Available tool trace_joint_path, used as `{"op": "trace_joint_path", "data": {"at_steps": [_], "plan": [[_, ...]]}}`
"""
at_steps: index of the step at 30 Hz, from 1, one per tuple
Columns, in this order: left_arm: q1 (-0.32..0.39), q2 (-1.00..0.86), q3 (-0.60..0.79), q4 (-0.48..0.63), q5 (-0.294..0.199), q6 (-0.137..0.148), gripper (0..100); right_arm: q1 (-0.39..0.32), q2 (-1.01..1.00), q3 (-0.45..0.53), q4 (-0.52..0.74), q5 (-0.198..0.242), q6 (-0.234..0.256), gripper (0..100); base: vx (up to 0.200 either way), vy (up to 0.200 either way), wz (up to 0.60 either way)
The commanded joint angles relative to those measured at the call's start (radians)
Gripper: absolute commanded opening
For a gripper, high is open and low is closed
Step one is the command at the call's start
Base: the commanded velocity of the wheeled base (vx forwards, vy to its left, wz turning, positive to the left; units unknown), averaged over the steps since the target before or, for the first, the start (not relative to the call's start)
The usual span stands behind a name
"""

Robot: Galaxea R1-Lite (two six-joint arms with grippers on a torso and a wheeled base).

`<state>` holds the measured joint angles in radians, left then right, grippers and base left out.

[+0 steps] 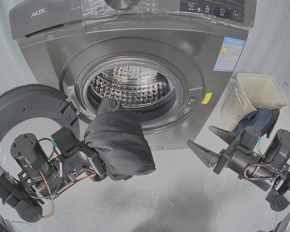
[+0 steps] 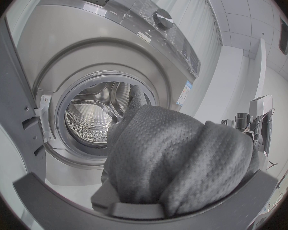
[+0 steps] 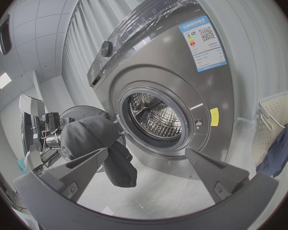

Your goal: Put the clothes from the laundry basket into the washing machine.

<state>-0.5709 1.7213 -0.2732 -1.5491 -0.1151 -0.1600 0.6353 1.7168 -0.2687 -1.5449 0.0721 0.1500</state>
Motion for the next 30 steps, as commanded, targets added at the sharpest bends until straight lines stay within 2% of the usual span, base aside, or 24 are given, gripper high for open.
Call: {"op": "trace_joint_path", "data": {"at_steps": [1, 9, 13, 18, 30], "plan": [[-0.003, 0.006, 0.005, 0.0, 0.0, 0.0, 0, 0.001, 0.004, 0.002, 0.0, 0.002, 0.0, 100, 0.0, 0.0, 0.0], [-0.006, 0.018, 0.015, 0.0, 0.003, 0.031, 0, 0.003, 0.004, 0.008, 0.0, 0.0, 0.002, 100, 0.0, 0.0, 0.0], [-0.006, 0.031, 0.015, 0.0, 0.003, 0.045, 0, 0.004, 0.004, 0.002, 0.0, 0.0, 0.0, 100, 0.2, 0.0, 0.0], [-0.014, 0.04, 0.019, 0.0, 0.003, 0.048, 0, 0.006, 0.004, 0.011, 0.0, 0.0, 0.002, 100, 0.2, 0.0, 0.0], [-0.015, 0.06, 0.008, 0.0, 0.006, 0.046, 0, 0.012, 0.001, 0.013, 0.0, 0.0, 0.002, 100, 0.0, 0.0, 0.0]]}}
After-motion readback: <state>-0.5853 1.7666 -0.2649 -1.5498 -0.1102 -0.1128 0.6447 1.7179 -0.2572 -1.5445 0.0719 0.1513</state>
